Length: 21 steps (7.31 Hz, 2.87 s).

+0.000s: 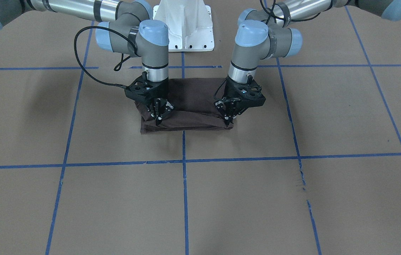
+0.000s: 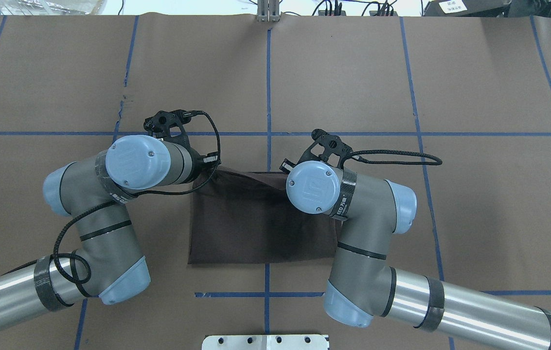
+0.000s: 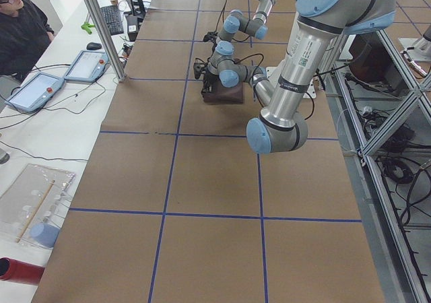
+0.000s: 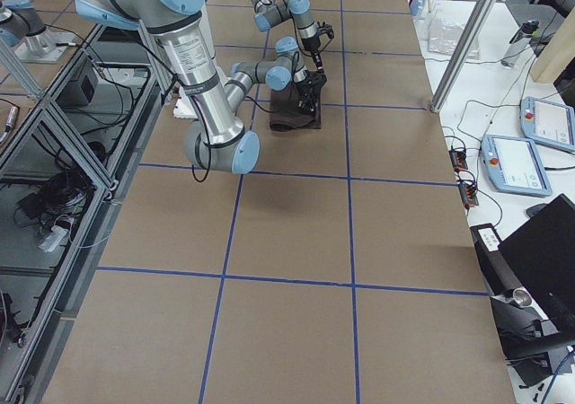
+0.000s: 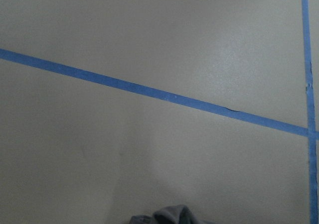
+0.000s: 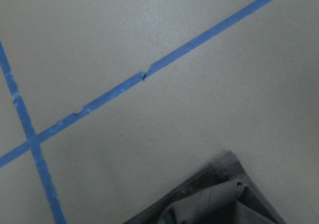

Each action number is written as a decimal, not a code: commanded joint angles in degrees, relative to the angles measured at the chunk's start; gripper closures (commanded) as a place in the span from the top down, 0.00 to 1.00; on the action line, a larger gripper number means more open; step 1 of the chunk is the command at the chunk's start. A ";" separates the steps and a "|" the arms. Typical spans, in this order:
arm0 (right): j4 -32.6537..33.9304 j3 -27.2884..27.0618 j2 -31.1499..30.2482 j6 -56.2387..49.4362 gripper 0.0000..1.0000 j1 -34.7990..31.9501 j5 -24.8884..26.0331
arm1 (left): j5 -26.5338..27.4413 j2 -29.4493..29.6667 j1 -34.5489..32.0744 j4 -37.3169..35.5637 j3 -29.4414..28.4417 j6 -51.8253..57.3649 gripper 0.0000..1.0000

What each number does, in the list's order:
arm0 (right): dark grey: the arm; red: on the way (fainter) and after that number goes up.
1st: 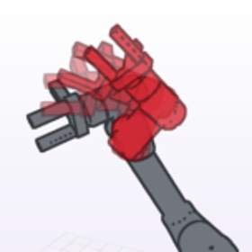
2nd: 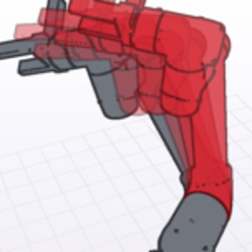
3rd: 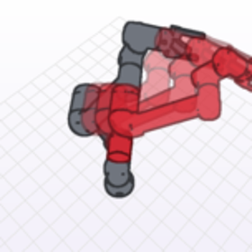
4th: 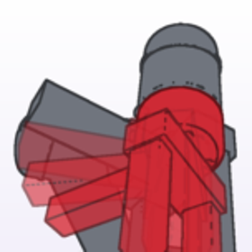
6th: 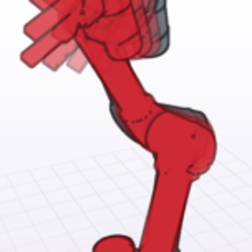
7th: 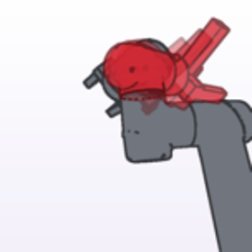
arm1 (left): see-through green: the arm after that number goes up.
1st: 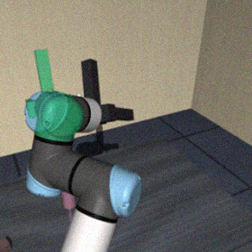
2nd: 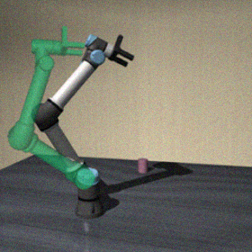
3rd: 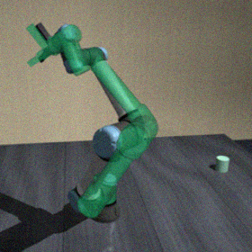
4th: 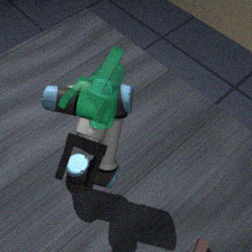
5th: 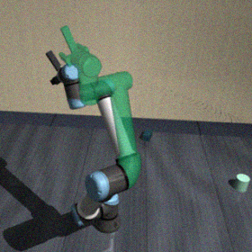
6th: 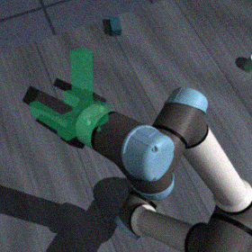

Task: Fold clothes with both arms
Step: 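Lay the folded edge down on the shirt's far half with both grippers, then release the shirt and lift both grippers away from it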

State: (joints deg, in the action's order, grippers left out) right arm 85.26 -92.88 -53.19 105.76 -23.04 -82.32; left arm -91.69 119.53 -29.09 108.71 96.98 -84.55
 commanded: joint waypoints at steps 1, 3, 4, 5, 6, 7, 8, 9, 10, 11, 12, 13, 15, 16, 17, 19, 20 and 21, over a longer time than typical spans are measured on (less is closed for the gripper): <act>0.08 0.06 0.01 -7.88 1.00 -1.30 -1.17 | -0.07 -0.09 0.00 0.01 -0.12 0.26 0.39; -0.18 -0.63 0.10 -13.09 1.00 -3.15 -6.59 | -0.07 -0.52 -0.09 0.01 0.14 6.66 1.00; -0.09 -0.81 0.89 -14.08 1.00 -3.15 -7.32 | -0.16 -0.61 -0.96 0.09 0.58 9.20 1.00; 0.17 -0.73 1.85 -14.26 1.00 -2.89 -7.33 | -1.38 -0.62 -1.31 0.10 0.67 10.10 1.00; 0.17 -0.12 1.42 -15.83 1.00 -1.59 -6.72 | -2.17 -0.70 -1.40 1.05 0.67 10.11 1.00; 0.17 0.58 1.33 -20.02 1.00 -0.62 -5.84 | -2.18 -0.79 -1.40 1.15 0.76 10.02 1.00; 0.17 1.98 1.51 -21.54 1.00 -0.61 -5.05 | -2.18 -0.79 -1.32 1.15 0.76 10.02 1.00; 0.26 3.04 1.60 -24.78 1.00 -0.95 -4.95 | -2.18 -0.79 -1.32 1.15 0.76 9.93 1.00; 0.61 4.10 1.60 -27.16 1.00 -2.26 -5.04 | -2.18 -0.79 -1.32 1.24 0.76 9.85 1.00; 0.52 6.20 1.60 -30.49 1.00 -3.67 -5.13 | -2.18 -0.79 -1.32 1.24 0.76 9.84 1.00; 0.52 7.78 1.60 -33.39 1.00 -5.42 -5.30 | -2.18 -0.79 -1.32 1.24 0.76 9.84 1.00; 0.78 8.93 1.42 -35.95 1.00 -6.83 -5.57 | -2.18 -0.79 -1.32 1.24 0.84 9.76 1.00; 0.96 10.87 1.07 -42.00 1.00 -10.86 -6.96 | -2.18 -0.79 -1.14 1.24 0.76 9.58 1.00; 0.62 10.44 1.07 -44.21 1.00 -14.02 -13.33 | -2.09 -0.79 -0.88 1.15 -0.20 9.49 1.00; 0.52 8.61 1.07 -44.93 1.00 -16.49 -17.13 | -2.00 -0.27 -0.70 0.72 -1.43 9.49 1.00; 0.87 5.88 0.90 -45.81 1.00 -17.39 -18.75 | -1.92 2.18 -0.44 0.89 -6.51 9.41 1.00; 0.88 5.78 0.81 -45.82 1.00 -17.39 -18.75 | -1.83 3.24 -0.44 0.89 -7.84 9.49 1.00; 0.79 5.78 0.72 -45.82 1.00 -17.39 -18.67 | -1.74 3.25 -0.70 0.89 -8.03 9.58 1.00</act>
State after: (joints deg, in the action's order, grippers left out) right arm 86.08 -86.84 -52.34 60.00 -40.33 -100.88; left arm -93.54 122.16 -29.63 109.60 89.98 -75.07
